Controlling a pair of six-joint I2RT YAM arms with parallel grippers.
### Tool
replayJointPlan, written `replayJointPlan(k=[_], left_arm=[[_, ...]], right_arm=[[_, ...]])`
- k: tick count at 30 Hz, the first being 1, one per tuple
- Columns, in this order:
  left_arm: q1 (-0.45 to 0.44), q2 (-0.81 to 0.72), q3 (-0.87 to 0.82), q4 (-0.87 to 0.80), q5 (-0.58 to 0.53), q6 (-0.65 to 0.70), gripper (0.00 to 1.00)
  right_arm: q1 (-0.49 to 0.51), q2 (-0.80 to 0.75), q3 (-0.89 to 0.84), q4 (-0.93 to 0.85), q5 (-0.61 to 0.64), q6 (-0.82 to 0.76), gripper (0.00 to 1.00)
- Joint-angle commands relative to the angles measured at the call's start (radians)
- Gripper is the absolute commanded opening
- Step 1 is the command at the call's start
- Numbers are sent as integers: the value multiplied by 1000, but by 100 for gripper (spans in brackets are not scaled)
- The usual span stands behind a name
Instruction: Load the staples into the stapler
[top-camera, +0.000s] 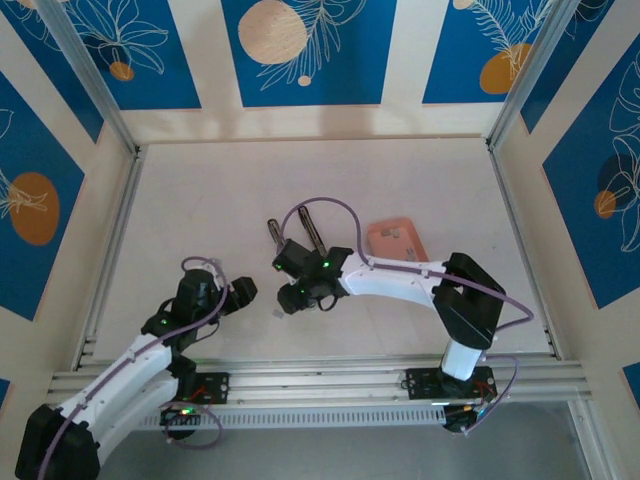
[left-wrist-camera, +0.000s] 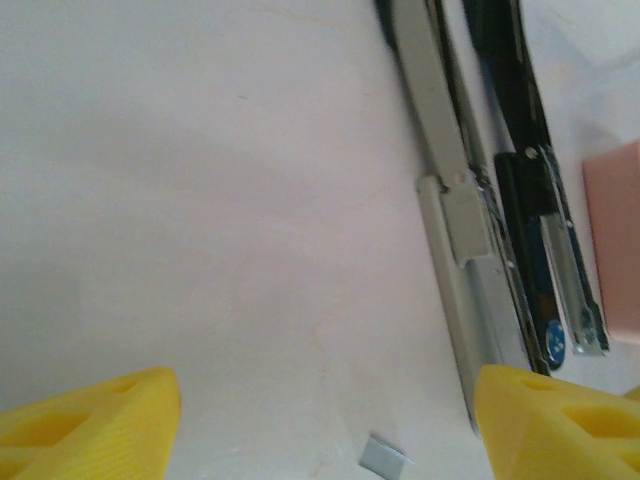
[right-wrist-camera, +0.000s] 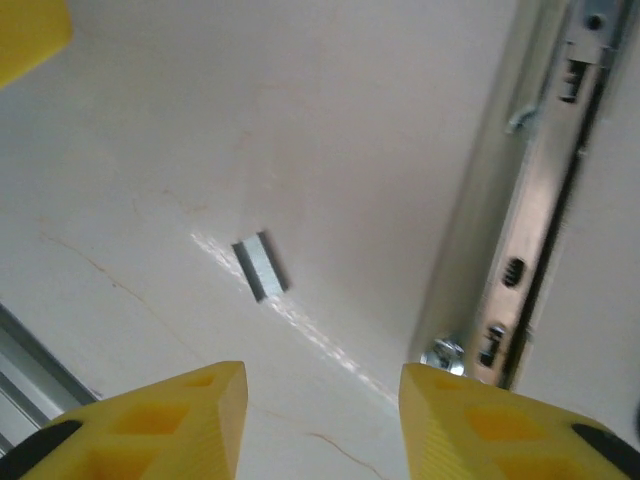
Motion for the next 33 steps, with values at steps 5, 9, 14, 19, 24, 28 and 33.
replayJointPlan(k=[5,9,14,19,24,28,33], left_arm=[[105,-75,-13,-77,30,-50,77],[133,-84,-21,-76,54,-55,77],[143,-76,-24,-57,67,-55,76],[146,-70,-24,-50,72,-53,76],[146,-69,-22,-49,75,-50,76],[147,-68,-22,-44,75,-48,75],[147,-64,-21,-41,76,-43,75]], right_arm=[[29,138,115,-29,-78,-130,48],[35,200,161,-50,-82,-157,48],[38,245,192,-58,-89,-177,47],[42,277,206,-55,-98,-185,43],[46,313,223,-76,-76,-193,38],[53,338,234,-99,-47,-203,33],[58,340,230,-104,-33,-203,24]])
